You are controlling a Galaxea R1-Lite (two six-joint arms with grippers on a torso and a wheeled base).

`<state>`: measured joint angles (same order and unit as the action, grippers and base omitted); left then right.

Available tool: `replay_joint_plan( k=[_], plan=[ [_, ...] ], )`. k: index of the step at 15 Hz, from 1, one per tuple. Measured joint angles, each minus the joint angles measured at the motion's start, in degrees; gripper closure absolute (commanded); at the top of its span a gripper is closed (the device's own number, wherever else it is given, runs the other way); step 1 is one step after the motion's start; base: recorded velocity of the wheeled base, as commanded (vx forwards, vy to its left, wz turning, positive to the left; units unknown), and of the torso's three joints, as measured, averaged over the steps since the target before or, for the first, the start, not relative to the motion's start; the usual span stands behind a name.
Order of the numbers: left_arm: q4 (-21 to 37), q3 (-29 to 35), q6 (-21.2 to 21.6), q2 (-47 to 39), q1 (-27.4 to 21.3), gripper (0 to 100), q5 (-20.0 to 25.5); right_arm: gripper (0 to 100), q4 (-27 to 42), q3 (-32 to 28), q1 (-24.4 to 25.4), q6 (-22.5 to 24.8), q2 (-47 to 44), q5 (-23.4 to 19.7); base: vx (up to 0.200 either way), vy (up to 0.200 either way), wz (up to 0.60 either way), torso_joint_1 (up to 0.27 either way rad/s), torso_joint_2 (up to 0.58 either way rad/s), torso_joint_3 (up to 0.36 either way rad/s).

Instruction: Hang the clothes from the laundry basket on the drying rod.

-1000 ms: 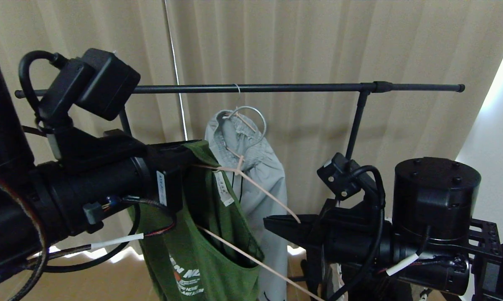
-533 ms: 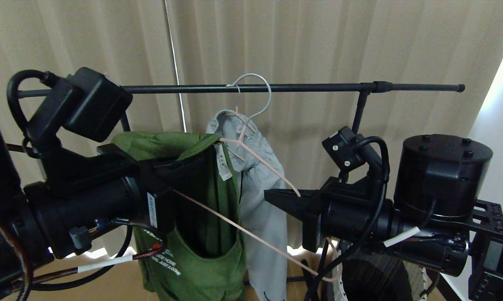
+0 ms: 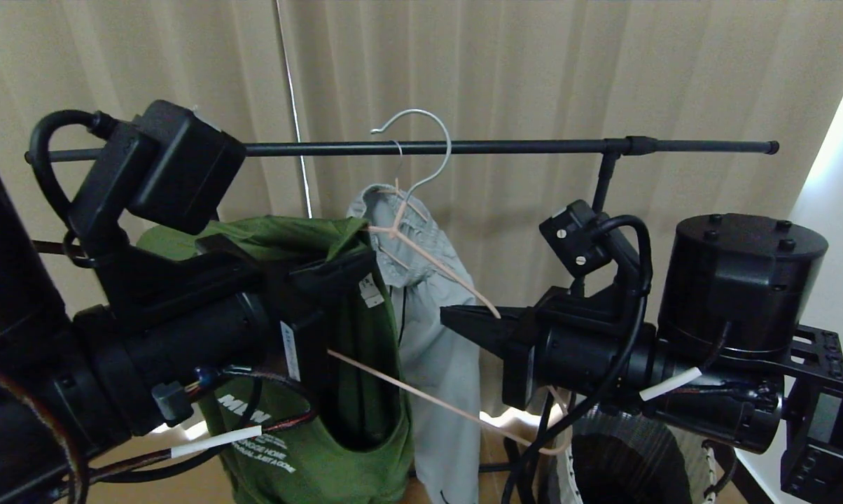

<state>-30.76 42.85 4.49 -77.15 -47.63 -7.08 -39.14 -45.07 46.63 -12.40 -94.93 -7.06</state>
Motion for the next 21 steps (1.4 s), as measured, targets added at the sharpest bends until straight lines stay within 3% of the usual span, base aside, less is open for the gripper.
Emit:
replay_joint_plan(
  k=[3,9,10,21],
  plan=[
    [-3.2,0.0,0.0,-2.5,-2.4,100,0.0,100,-0.1,-0.5,0.1,0.0,-0.7,0.0,0.000,0.000,0.00,0.000,0.00,0.000],
    [-3.9,-1.9,-0.1,-3.5,-3.2,100,-0.1,100,0.0,-0.7,-0.2,0.0,-0.7,0.6,0.000,0.000,0.00,0.000,0.00,0.000],
    [-3.9,-2.5,-0.1,-3.1,-3.1,0,-0.1,100,0.0,-0.7,-0.3,0.0,-0.5,0.7,0.000,0.000,0.00,0.000,0.00,0.000],
    [-3.7,-8.9,2.1,6.0,0.4,0,0.0,100,0.8,1.9,-8.2,0.9,4.2,0.9,0.000,0.000,0.00,0.000,0.00,0.000]
  ],
)
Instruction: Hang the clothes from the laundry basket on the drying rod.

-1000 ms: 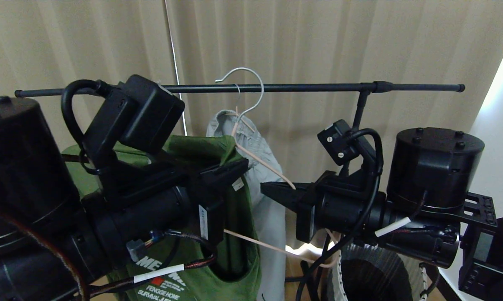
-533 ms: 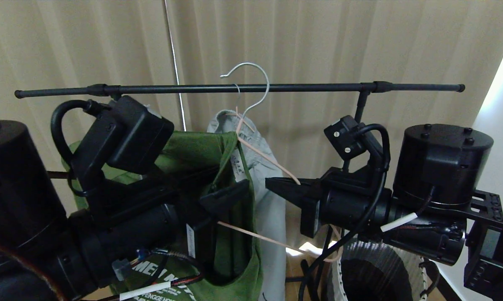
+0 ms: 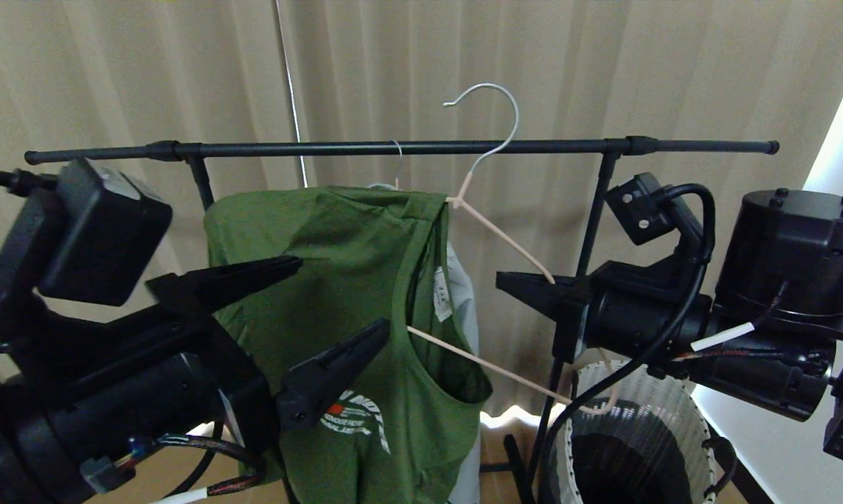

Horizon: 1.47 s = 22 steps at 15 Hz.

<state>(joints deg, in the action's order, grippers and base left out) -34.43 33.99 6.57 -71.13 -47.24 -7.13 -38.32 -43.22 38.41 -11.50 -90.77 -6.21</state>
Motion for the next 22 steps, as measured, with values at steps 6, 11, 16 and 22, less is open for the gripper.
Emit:
replay_joint_plan(
  k=[6,11,16,22],
  plan=[
    [0.0,-0.1,14.8,4.6,9.4,0,3.9,100,7.8,1.5,-4.0,6.9,4.2,-0.2,0.000,0.000,0.00,0.000,0.00,0.000],
    [0.4,1.4,28.1,4.3,17.7,0,16.5,100,8.0,-0.1,-3.9,10.3,3.8,-0.7,0.000,0.000,0.00,0.000,0.00,0.000],
    [0.3,2.0,34.1,-1.2,18.0,0,17.9,100,7.7,-2.3,0.2,10.5,0.6,-0.7,0.000,0.000,0.00,0.000,0.00,0.000],
    [0.0,4.5,34.8,-6.8,19.5,0,17.7,100,7.4,-1.8,3.0,10.5,0.2,-2.5,0.000,0.000,0.00,0.000,0.00,0.000]
  ],
)
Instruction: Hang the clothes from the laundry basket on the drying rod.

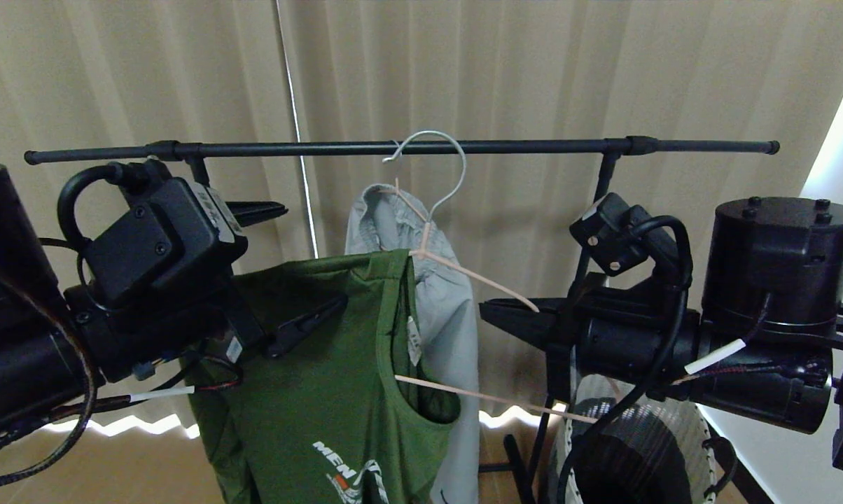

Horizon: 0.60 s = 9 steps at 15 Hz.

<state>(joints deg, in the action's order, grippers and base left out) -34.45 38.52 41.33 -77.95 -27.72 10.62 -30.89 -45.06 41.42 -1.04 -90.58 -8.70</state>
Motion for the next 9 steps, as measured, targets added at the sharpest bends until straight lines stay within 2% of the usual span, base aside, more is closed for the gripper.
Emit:
replay_joint_plan(
  k=[4,5,9],
  plan=[
    [0.0,0.0,0.0,-0.9,0.9,0,0.0,100,-0.1,0.1,1.0,0.0,0.0,-1.1,0.000,0.000,0.00,0.000,0.00,0.000],
    [0.0,-0.1,0.0,-0.9,0.9,100,0.0,100,-0.2,0.1,1.3,0.0,0.0,-1.1,0.000,0.000,0.00,0.000,0.00,0.000],
    [0.0,-0.2,0.0,-1.0,1.0,100,0.1,100,-0.3,0.1,1.7,0.0,-0.1,-1.1,0.000,0.000,0.00,0.000,0.00,0.000]
  ],
)
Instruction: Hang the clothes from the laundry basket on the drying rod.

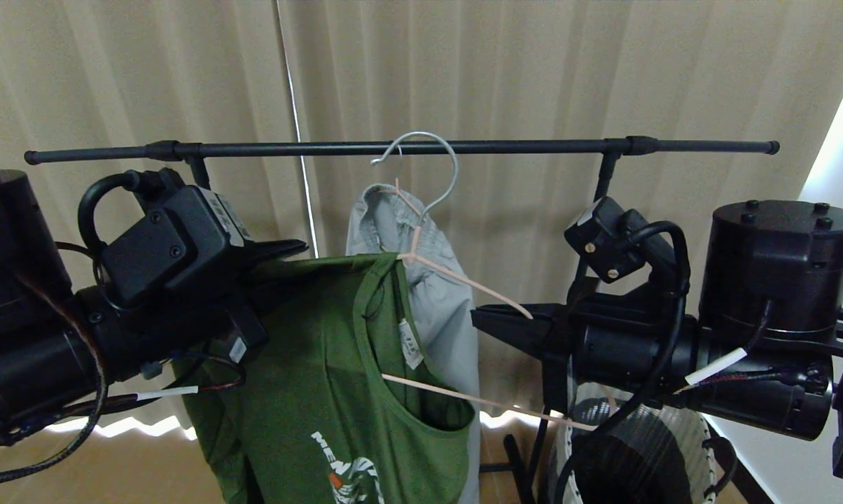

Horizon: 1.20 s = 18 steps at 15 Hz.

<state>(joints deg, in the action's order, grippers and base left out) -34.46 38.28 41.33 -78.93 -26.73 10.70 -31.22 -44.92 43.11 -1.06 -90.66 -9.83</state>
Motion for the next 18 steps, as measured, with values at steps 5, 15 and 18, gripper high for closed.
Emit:
replay_joint_plan(
  k=[5,15,18],
  plan=[
    [-0.1,-0.9,-0.2,0.4,0.0,100,0.0,100,0.0,0.1,0.0,-0.1,0.1,0.0,0.000,0.000,0.00,0.000,0.00,0.000],
    [0.0,-2.8,-1.0,2.9,0.0,100,-10.8,0,-0.5,1.6,-1.8,-0.1,1.3,4.1,0.000,0.000,0.00,0.000,0.00,0.000],
    [0.1,-3.9,-3.1,4.3,0.1,100,-16.4,0,-4.8,5.2,-3.6,0.4,3.3,4.6,0.000,0.000,0.00,0.000,0.00,0.000]
  ],
)
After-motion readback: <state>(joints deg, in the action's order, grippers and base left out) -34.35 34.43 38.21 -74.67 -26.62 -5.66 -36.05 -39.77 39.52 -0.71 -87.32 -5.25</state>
